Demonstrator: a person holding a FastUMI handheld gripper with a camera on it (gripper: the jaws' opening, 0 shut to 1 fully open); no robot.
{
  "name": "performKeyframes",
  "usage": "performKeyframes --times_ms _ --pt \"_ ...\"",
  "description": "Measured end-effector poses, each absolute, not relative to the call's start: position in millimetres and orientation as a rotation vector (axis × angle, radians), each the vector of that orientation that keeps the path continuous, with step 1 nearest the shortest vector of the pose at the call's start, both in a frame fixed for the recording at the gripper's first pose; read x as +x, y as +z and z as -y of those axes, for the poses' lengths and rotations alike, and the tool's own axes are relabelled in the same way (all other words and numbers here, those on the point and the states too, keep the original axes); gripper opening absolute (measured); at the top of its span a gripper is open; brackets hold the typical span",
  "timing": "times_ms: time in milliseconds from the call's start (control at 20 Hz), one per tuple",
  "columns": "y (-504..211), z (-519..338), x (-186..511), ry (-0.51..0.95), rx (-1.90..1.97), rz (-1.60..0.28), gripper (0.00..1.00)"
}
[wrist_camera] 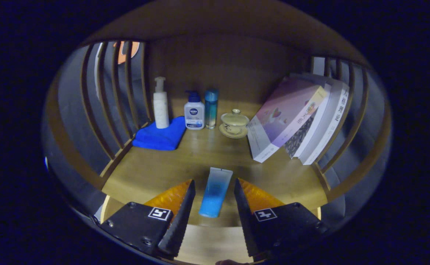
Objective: Pull open the drawer, take out the items inside it, and place them on the countertop above the cabinet.
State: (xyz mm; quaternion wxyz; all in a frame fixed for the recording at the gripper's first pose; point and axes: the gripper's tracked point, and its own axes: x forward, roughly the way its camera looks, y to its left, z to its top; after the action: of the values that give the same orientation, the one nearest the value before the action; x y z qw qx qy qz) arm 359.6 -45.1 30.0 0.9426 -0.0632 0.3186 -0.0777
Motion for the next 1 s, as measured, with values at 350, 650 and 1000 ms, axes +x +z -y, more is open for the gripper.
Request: performKeyframes --times_ms 350,650,1000 --pt "51 31 295 -0.141 -0.091 -0.530 0.97" --pt "67 18 246 -0.116 -0.075 -0.443 0.98" --pt "75 9 192 -0.110 -0.044 -0.345 0.98"
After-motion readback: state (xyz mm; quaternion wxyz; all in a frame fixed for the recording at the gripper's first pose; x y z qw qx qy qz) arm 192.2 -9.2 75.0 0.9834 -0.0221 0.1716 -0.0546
